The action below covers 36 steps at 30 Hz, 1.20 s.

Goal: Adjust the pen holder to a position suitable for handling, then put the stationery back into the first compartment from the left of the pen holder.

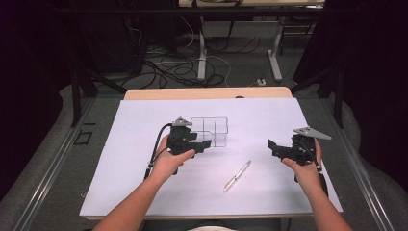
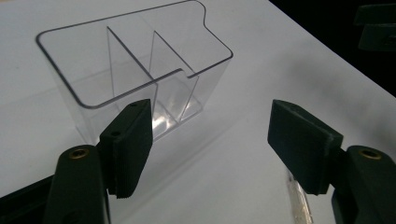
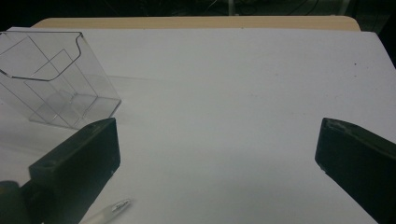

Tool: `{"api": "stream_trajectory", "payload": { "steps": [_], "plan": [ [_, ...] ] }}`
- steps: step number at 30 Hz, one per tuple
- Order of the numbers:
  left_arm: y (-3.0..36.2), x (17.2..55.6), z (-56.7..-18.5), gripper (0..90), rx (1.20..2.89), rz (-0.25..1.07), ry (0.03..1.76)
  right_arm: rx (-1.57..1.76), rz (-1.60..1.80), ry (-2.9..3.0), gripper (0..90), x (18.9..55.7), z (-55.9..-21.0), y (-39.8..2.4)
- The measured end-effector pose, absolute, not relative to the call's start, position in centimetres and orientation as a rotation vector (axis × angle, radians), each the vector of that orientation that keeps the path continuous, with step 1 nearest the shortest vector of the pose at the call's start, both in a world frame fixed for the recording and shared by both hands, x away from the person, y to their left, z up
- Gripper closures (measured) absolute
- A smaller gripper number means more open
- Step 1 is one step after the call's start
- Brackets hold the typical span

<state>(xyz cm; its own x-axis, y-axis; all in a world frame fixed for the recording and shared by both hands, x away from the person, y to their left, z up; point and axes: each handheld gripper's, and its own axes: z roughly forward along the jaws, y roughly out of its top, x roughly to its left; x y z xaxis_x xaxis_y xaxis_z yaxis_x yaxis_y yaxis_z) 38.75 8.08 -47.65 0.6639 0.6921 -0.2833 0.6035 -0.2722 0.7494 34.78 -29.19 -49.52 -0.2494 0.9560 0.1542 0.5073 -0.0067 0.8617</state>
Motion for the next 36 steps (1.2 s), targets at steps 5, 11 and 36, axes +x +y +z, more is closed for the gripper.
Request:
{"api": "stream_trajectory", "payload": {
  "steps": [5,11,36],
  "plan": [
    [6.8,39.2,-47.6,34.5,1.996,0.101,1.011,1.506,1.194,1.796,0.0,34.9,-49.6,-29.3],
    [5.4,39.5,-47.6,40.8,2.039,0.045,1.030,1.504,1.206,1.810,0.0,34.9,-49.7,-29.3],
    [-0.2,40.5,-49.2,56.2,2.195,-0.140,1.034,1.509,1.222,1.830,0.0,35.0,-49.9,-29.3]
  ]
}}
